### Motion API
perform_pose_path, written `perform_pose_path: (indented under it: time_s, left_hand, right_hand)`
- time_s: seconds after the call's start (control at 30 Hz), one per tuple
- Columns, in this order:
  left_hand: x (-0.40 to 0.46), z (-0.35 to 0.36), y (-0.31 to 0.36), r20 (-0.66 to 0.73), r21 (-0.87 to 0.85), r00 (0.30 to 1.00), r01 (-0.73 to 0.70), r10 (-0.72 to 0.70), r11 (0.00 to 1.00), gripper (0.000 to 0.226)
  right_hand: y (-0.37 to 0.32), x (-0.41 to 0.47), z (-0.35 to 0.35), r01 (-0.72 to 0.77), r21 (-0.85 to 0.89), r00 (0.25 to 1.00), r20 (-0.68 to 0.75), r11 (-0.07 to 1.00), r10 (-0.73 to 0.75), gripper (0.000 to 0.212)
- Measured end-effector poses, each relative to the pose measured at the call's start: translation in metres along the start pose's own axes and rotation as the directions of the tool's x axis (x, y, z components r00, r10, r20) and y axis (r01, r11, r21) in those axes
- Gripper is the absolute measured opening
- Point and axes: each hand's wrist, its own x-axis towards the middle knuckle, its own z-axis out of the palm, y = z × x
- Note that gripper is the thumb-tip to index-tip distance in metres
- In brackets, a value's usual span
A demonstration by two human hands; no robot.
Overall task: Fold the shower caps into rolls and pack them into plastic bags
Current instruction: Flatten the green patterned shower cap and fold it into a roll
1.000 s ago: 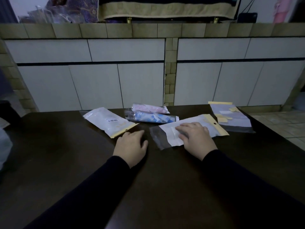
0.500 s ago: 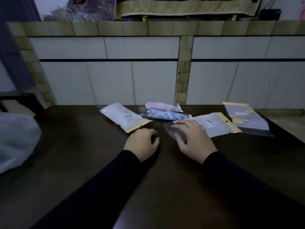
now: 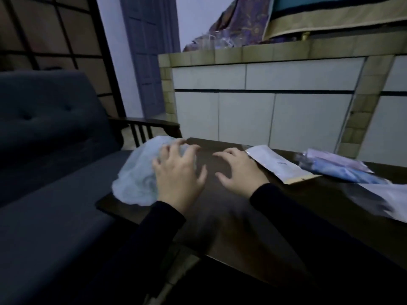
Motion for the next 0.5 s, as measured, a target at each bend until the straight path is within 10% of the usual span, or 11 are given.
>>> perform_pose_path:
  time_s: [0.2,0.5]
  left_hand:
    - [-0.003,0.007,-0.070,0.185,0.125,0.925,0.312,-0.331,0.942,0.076]
    - [0.008,0.015,-0.053,0.215,-0.410,0.969,0.206,-0.125,0.888,0.033]
  right_hand:
    - [-0.051,0.031,0.057,0.177,-0.010,0.966,0.191,0.984,-0.172,0.071]
    - [-0.032,0.025,0.048,0.191,0.001,0.976,-0.104,0.982,-0.190,0.021]
